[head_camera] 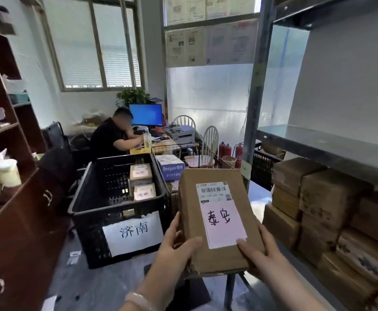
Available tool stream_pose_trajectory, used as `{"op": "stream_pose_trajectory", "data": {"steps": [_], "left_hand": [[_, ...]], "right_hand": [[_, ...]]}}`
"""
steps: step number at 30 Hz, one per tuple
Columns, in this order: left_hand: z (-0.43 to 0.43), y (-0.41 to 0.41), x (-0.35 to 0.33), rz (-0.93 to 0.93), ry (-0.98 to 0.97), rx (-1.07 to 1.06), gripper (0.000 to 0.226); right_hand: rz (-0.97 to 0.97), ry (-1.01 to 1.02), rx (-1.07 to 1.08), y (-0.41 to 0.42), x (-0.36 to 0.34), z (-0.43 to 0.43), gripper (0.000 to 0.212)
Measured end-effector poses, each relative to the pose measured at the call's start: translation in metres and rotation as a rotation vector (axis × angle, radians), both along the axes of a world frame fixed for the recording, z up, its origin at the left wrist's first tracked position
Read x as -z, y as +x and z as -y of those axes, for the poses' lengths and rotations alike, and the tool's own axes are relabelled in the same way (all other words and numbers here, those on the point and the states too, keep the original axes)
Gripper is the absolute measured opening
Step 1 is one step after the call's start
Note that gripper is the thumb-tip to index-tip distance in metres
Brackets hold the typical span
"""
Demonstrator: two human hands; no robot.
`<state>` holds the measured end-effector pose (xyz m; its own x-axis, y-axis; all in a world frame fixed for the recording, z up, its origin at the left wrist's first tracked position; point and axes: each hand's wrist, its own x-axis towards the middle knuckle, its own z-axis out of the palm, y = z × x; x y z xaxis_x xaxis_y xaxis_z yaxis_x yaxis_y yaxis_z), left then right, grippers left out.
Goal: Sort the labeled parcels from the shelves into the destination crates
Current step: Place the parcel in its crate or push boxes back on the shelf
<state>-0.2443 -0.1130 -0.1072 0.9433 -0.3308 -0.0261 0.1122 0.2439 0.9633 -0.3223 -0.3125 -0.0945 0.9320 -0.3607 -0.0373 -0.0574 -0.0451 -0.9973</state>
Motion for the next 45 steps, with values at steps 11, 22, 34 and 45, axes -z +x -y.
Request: {"op": "stream_pose_trajectory", "data": {"steps": [11,22,34,45], "left_hand": [[0.042,0.13,-0.019,0.075,0.074,-0.01,0.099],[0.029,0.329,-0.027,0.407,0.572,-0.037,0.077],[0.039,0.457,-0.005,0.487,0.75,-0.091,0.053],[0.061,0.524,-0.008,0.479,1.051,-0.185,0.061]], "right_hand": [[-0.013,0.328,0.015,0.142,0.025,0.056,0.087],[0.089,0.174,0.296,0.329,-0.01,0.097,0.09],[-0.142,0.03,0.279,0.516,0.029,0.129,0.04],[-0.374,-0.178,0.177,0.679,0.08,0.153,0.04]]}}
